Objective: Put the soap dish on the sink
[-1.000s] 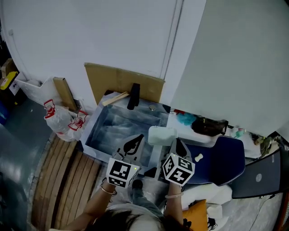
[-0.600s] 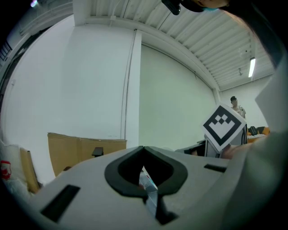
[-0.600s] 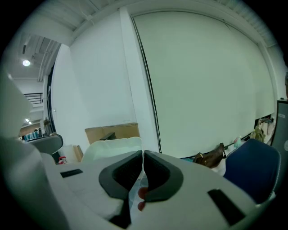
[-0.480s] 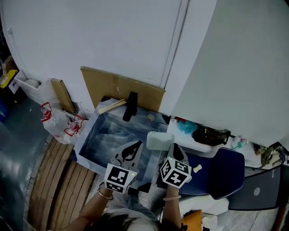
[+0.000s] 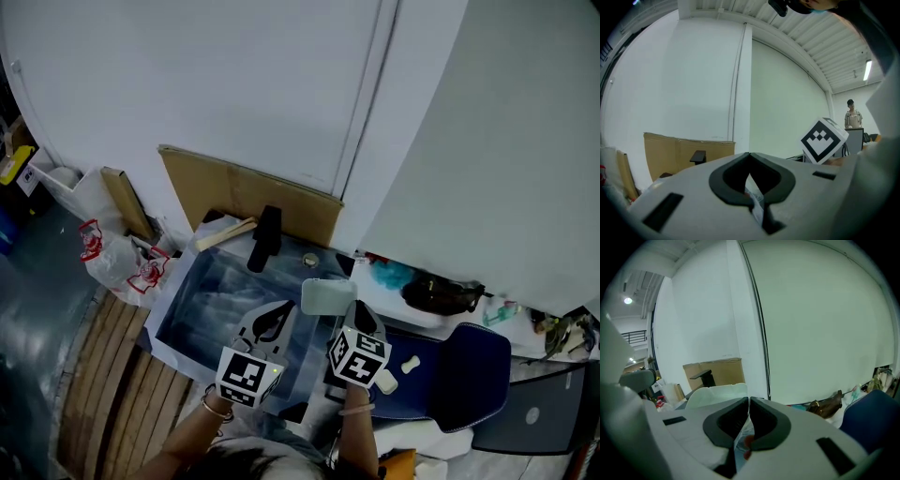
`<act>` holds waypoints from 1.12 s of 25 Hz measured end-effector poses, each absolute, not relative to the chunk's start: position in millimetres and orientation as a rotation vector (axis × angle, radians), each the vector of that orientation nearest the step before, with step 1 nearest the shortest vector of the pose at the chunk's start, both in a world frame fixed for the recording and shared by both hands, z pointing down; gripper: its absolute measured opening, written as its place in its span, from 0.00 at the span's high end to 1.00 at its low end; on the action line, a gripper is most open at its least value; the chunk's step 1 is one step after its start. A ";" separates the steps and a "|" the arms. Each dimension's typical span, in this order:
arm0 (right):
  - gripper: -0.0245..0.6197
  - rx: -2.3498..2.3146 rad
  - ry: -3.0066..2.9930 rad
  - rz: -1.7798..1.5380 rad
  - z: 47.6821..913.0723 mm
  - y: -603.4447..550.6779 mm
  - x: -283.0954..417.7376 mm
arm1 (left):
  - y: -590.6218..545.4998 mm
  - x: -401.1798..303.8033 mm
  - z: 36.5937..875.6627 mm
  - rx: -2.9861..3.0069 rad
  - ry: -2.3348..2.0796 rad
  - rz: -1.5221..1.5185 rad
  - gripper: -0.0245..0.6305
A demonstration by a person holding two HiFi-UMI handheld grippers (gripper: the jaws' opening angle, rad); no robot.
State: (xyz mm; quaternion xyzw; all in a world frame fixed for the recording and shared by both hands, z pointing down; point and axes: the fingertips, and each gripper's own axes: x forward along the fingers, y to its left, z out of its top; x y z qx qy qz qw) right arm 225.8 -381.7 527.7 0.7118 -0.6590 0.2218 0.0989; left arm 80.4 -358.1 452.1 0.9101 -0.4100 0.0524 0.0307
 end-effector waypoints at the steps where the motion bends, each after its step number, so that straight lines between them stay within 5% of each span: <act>1: 0.91 2.100 -1.947 0.656 530.2 -386.4 227.3 | -361.3 81.7 453.2 2.806 -1.262 0.164 0.95; 28: 0.91 1.958 -1.857 0.683 621.4 -466.8 246.1 | -430.6 91.6 481.7 2.778 -1.242 0.185 0.95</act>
